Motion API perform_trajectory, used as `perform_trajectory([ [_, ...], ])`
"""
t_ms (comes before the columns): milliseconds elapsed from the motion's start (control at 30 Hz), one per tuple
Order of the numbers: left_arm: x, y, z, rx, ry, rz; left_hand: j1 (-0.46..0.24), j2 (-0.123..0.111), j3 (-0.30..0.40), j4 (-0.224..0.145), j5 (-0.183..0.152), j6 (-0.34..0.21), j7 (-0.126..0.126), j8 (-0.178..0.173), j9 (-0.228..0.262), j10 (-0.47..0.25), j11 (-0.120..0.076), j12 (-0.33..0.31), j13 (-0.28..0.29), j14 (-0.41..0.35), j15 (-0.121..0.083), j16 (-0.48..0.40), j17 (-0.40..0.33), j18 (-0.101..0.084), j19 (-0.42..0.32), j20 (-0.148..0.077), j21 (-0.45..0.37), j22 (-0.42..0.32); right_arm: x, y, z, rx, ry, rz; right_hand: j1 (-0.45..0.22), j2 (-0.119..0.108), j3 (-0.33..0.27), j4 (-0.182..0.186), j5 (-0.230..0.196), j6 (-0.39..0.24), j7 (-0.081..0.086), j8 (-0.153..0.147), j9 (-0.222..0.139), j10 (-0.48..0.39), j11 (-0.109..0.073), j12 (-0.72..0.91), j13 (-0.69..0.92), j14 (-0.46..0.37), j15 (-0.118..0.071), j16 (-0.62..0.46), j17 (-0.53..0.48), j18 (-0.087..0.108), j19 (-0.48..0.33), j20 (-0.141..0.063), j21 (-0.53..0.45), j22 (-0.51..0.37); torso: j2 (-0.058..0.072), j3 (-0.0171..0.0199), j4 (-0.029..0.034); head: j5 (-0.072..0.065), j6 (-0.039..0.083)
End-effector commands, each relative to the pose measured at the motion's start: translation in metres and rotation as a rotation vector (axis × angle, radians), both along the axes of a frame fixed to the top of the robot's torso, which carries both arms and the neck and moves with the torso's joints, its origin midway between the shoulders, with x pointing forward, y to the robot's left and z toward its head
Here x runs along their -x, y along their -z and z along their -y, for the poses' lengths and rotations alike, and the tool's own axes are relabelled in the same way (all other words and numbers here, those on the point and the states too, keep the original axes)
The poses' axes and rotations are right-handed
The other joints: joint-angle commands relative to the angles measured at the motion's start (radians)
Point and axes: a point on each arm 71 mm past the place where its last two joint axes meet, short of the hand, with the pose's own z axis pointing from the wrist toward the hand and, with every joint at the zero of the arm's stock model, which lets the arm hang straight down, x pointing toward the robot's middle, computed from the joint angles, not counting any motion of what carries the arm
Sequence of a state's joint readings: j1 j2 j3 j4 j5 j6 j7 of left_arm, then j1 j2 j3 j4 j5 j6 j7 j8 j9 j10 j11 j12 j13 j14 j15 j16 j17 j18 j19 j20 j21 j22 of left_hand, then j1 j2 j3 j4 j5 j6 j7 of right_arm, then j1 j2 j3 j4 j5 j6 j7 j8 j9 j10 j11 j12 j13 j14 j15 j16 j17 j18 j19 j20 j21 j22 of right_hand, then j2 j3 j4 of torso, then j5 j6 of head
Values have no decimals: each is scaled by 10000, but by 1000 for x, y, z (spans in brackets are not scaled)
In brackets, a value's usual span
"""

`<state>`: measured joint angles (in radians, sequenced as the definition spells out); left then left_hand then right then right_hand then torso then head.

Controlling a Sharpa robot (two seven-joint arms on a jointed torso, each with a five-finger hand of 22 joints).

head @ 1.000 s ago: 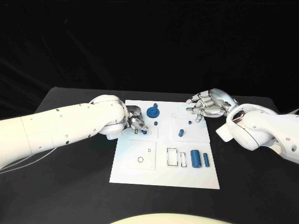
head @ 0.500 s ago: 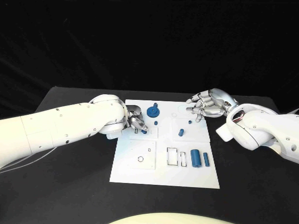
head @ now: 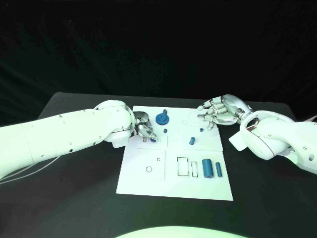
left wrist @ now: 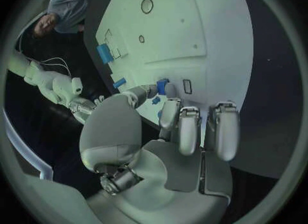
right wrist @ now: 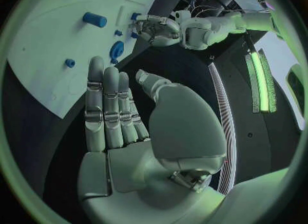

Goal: Assemble the parts on the task board

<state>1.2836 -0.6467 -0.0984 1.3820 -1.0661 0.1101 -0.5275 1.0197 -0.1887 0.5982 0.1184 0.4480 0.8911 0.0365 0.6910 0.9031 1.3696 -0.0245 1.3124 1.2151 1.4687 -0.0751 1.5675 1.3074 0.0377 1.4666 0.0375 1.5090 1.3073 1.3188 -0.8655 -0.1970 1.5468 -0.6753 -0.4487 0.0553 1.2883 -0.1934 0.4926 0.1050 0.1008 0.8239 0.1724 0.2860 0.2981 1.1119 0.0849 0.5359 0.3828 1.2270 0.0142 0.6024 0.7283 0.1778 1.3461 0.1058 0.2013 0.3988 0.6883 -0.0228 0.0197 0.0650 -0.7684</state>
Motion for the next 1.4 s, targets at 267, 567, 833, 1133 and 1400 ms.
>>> perform_trajectory([
  [267,0,1,-1,24,-90,-98,-96,-16,-549,328,-93,-10,83,-88,-32,5,6,-22,26,1021,-40,33,2634,-59,294,-57,-8,1136,0,0,-2,-43,-177,31,-51,36,43,38,-63,-74,20,70,-15,22,9,-65,-38,17,-2,-81,-33,13,-56,51,-15,-9,3,-2,0,-6,-13],
  [567,-1,1,-2,37,-172,-90,43,37,-1235,878,-716,29,95,-175,-34,0,19,-29,46,1021,-27,33,2634,-60,300,-43,-14,1147,0,1,-2,-51,-175,28,-45,27,38,31,-104,-81,21,70,-17,23,12,-69,-44,19,-2,-86,-38,14,-58,53,-14,-9,1,0,3,5,-15],
  [833,0,2,-3,30,-156,-177,245,-8,-2032,1680,-2654,94,122,-235,-1,20,46,-14,92,1021,1,33,2634,-60,303,-18,-23,1156,0,1,-2,-58,-167,17,-66,26,27,46,-126,-84,25,71,-18,25,18,-72,-49,20,2,-90,-42,13,-60,56,-13,-10,1,-3,-3,10,-16],
  [1133,1,-1,-7,425,-407,-222,-66,180,-2729,1756,-3935,119,112,-244,45,19,45,-19,102,1021,-2,33,2634,-57,300,-15,-35,1152,1,2,-1,-63,-163,-1,-80,25,20,57,-136,-87,26,72,-19,28,20,-74,-52,22,4,-93,-44,13,-61,58,-13,-11,1,-9,-2,-6,6],
  [1400,-1,-18,-15,1190,-662,-450,379,321,-2884,1717,-3897,-151,199,-440,-5,-165,110,-203,-112,1021,43,33,2634,-57,298,9,-41,1156,-1,3,1,-41,-94,12,-80,25,20,57,-136,-87,26,72,-19,28,20,-74,-52,22,4,-93,-44,13,-61,58,-13,-11,-21,5,6,-1,61],
])
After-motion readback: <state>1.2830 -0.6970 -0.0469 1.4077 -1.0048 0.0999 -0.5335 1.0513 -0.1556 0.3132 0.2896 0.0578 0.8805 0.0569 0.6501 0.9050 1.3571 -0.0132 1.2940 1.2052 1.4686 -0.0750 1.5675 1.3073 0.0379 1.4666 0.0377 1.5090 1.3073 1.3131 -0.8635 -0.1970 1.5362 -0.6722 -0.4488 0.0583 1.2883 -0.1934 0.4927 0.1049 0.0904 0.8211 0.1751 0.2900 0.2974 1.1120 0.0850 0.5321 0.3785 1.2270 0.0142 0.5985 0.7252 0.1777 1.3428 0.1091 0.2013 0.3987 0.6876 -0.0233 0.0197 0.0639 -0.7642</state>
